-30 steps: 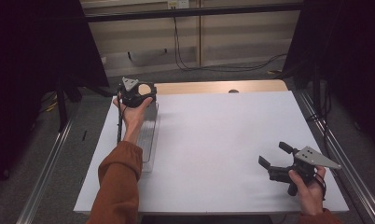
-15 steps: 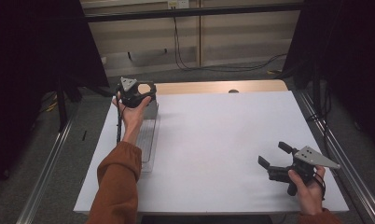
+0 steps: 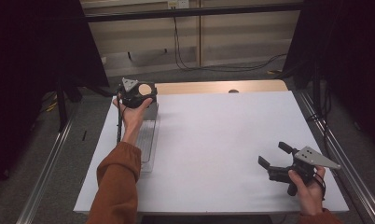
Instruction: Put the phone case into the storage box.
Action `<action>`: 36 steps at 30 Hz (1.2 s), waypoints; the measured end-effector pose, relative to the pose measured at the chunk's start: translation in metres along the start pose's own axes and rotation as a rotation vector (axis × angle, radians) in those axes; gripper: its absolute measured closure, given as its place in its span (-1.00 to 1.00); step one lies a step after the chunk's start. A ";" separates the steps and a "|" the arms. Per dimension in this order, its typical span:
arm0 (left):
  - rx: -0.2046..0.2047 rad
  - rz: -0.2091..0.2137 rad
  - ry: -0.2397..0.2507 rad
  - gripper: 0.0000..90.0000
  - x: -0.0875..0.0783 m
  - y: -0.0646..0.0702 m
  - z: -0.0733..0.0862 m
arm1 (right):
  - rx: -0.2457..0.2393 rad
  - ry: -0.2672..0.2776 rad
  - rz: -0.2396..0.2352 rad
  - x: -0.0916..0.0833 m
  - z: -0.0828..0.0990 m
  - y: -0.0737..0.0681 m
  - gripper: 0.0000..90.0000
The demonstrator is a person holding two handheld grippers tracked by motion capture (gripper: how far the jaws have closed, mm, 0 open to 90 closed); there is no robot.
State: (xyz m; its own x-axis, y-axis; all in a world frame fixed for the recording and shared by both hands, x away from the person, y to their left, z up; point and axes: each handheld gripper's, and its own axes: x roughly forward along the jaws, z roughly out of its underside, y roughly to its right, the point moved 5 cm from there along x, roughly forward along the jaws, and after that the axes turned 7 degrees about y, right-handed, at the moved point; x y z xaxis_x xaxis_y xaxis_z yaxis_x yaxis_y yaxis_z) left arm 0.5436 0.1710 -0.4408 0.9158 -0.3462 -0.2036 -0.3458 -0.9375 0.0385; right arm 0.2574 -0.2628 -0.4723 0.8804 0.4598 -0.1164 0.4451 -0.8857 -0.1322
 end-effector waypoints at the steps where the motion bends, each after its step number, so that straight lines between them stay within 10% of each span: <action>1: -0.003 0.001 -0.002 -0.85 0.000 -0.001 0.000 | 0.001 0.001 0.000 0.000 0.000 0.000 -0.95; 23: -0.081 0.040 -0.026 -0.97 -0.021 -0.014 0.003 | 0.003 0.000 0.011 0.001 0.000 -0.001 -0.95; 36: -0.055 0.101 0.007 -0.94 -0.045 -0.006 0.003 | 0.004 0.001 0.015 0.000 -0.001 0.002 -0.95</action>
State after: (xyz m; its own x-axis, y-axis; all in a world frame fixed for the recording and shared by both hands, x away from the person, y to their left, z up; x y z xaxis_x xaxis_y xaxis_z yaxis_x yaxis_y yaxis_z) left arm 0.5038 0.1927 -0.4350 0.8784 -0.4388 -0.1894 -0.4246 -0.8984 0.1119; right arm 0.2586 -0.2642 -0.4720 0.8870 0.4468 -0.1170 0.4316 -0.8920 -0.1343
